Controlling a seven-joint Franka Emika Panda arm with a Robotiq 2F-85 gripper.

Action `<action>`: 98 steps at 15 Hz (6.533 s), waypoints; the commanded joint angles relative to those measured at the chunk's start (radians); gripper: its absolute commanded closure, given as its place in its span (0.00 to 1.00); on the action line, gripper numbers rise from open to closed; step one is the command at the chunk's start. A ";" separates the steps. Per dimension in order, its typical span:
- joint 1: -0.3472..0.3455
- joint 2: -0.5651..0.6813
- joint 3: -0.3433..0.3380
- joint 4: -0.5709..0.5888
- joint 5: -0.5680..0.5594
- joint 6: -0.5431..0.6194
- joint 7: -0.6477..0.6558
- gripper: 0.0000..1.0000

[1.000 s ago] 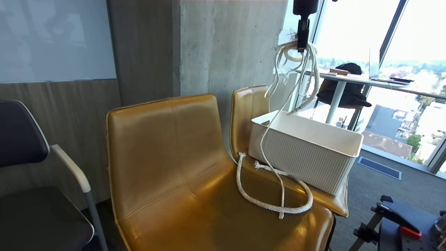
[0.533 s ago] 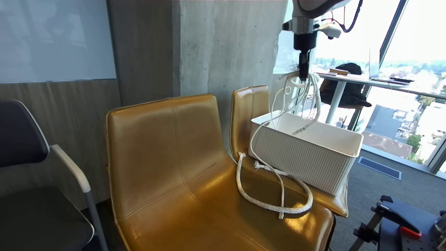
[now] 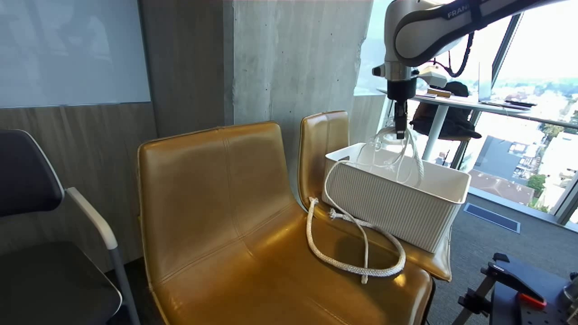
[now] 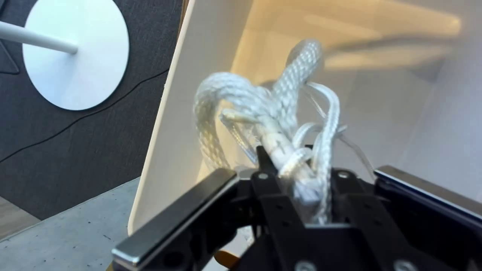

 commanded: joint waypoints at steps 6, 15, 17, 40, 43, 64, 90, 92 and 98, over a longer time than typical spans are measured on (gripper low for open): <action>0.069 -0.254 0.001 -0.317 -0.014 0.183 0.054 0.05; 0.311 -0.425 0.103 -0.650 -0.133 0.403 0.104 0.00; 0.343 -0.418 0.116 -0.714 -0.161 0.431 0.123 0.00; 0.395 0.111 0.040 -0.556 -0.387 0.513 0.198 0.00; 0.391 0.123 0.042 -0.553 -0.379 0.509 0.197 0.00; 0.380 -0.132 0.033 -0.475 -0.383 0.329 0.147 1.00; 0.199 -0.366 -0.020 -0.354 -0.392 0.109 0.124 1.00; 0.201 -0.430 -0.010 -0.460 -0.372 0.105 0.163 1.00; 0.185 -0.556 -0.012 -0.705 -0.325 0.165 0.243 1.00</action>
